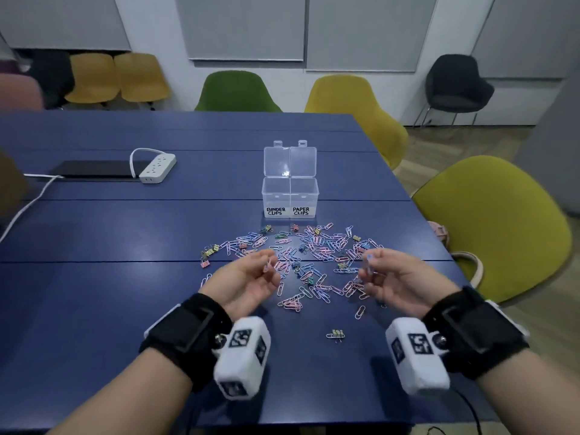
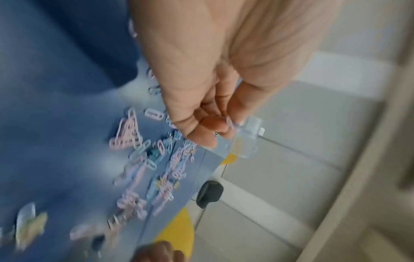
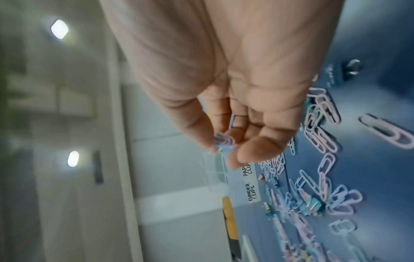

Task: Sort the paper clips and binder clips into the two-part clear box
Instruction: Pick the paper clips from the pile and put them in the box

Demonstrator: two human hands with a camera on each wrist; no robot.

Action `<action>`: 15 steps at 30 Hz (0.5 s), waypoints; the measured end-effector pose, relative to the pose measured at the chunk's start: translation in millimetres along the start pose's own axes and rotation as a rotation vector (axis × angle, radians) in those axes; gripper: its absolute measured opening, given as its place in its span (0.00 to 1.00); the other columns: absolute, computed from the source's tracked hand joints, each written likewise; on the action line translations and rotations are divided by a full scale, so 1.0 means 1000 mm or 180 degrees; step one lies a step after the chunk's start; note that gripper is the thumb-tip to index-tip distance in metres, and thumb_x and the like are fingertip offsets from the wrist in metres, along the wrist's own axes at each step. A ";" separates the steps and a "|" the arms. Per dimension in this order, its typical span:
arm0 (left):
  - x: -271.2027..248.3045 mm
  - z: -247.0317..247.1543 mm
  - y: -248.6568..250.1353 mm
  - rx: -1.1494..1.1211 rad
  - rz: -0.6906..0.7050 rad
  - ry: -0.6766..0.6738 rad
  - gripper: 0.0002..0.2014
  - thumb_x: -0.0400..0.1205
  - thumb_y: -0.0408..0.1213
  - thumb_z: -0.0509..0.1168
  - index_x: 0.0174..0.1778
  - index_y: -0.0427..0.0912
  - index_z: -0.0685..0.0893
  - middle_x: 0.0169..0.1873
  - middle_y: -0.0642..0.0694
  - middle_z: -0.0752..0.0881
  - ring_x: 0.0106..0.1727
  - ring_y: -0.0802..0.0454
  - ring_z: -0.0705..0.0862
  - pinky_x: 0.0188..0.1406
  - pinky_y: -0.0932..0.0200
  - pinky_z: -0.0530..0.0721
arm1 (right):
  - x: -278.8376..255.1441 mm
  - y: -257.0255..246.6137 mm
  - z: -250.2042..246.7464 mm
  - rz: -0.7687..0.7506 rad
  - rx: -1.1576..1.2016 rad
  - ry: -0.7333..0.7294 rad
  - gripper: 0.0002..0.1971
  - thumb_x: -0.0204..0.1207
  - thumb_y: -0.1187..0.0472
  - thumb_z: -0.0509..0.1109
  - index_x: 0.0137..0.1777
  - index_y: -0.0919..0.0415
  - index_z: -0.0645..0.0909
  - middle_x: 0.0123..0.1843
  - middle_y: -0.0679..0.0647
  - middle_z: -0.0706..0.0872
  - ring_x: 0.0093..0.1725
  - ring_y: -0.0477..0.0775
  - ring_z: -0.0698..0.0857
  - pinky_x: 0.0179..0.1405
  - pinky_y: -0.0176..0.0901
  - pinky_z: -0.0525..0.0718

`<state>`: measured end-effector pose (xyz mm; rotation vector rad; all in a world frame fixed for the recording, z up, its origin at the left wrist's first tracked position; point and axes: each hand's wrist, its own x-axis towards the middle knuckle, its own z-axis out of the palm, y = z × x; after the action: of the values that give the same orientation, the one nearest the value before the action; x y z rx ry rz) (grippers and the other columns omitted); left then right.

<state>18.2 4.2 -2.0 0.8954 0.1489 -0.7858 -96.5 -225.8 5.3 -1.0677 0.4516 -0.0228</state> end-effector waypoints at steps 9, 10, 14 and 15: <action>0.002 0.007 -0.010 0.1727 -0.0018 0.0190 0.12 0.83 0.34 0.60 0.33 0.40 0.77 0.26 0.47 0.71 0.23 0.56 0.67 0.19 0.65 0.66 | -0.005 0.008 -0.007 -0.0422 -0.2786 0.0313 0.12 0.78 0.65 0.68 0.33 0.57 0.74 0.27 0.48 0.73 0.24 0.47 0.70 0.21 0.34 0.69; 0.004 0.006 -0.012 0.2467 0.0210 0.0224 0.12 0.82 0.35 0.63 0.31 0.41 0.76 0.25 0.47 0.70 0.22 0.56 0.67 0.21 0.65 0.65 | -0.004 0.009 -0.007 -0.0637 -0.3864 0.0167 0.10 0.76 0.64 0.70 0.35 0.55 0.76 0.28 0.45 0.75 0.30 0.48 0.75 0.27 0.33 0.72; 0.001 0.017 -0.015 0.5324 0.0784 0.0319 0.10 0.74 0.42 0.73 0.34 0.48 0.77 0.31 0.53 0.80 0.36 0.53 0.79 0.33 0.62 0.75 | -0.004 0.014 0.001 -0.0593 -0.5951 -0.0383 0.12 0.75 0.60 0.68 0.58 0.54 0.79 0.51 0.46 0.79 0.55 0.54 0.79 0.53 0.39 0.77; -0.002 0.021 -0.016 0.5723 0.0786 0.0294 0.10 0.74 0.43 0.73 0.37 0.49 0.77 0.34 0.53 0.80 0.40 0.52 0.79 0.35 0.62 0.73 | -0.002 0.015 0.002 -0.0478 -0.6004 -0.0377 0.16 0.74 0.59 0.69 0.62 0.53 0.77 0.58 0.50 0.78 0.60 0.55 0.79 0.58 0.42 0.77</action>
<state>2.1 -16.5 1.2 2.5651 -0.7140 -0.4898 -100.5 -215.9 -6.3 -2.9266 0.1733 0.4098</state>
